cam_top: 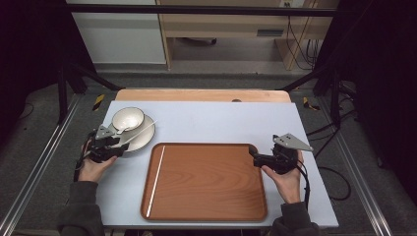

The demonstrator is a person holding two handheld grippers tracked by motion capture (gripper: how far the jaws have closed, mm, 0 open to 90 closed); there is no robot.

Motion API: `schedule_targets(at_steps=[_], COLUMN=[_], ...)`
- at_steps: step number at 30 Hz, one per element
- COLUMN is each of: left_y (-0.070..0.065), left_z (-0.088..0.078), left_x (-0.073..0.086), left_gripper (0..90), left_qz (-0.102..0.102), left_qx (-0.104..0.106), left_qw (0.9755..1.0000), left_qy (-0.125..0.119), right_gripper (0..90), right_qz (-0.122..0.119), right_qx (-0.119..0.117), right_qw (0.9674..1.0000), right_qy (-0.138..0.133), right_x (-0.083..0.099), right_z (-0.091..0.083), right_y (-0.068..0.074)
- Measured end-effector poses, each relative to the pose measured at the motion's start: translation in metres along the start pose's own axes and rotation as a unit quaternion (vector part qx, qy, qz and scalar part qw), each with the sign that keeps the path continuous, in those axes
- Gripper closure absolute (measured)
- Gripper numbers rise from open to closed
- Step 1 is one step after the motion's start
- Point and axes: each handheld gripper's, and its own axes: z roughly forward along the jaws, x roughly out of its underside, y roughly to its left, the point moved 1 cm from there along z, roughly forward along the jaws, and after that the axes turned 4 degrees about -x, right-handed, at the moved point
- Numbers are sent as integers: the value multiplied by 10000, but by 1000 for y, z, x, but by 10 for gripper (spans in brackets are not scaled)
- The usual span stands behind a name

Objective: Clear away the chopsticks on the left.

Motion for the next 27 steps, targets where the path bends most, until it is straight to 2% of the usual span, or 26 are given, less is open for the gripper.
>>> schedule_targets(at_steps=[6, 15, 20, 22, 27], left_y=[0, -3, -7, -10, -16], left_z=[11, 13, 10, 8, 2], left_x=[1, 1, 0, 0, -3], left_gripper=[664, 791, 828, 838, 840], left_qz=[40, 41, 86, 99, 73], left_qx=[-32, 167, 283, 242, 331], left_qw=[10000, 9998, 9996, 9996, 9994], left_qy=[-63, -53, -10, 63, -30], right_gripper=[59, 59, 59, 59, 59], right_qz=[-42, -26, -27, -33, -20], right_qx=[-7, -2, 7, 12, 3], right_qw=[10000, 10000, 10000, 10000, 10000], right_qy=[49, 61, 65, 53, 42], right_x=[1, 1, 2, 2, 1], right_z=[1, 2, 2, 2, 2], right_y=[0, 0, 0, 0, -1])
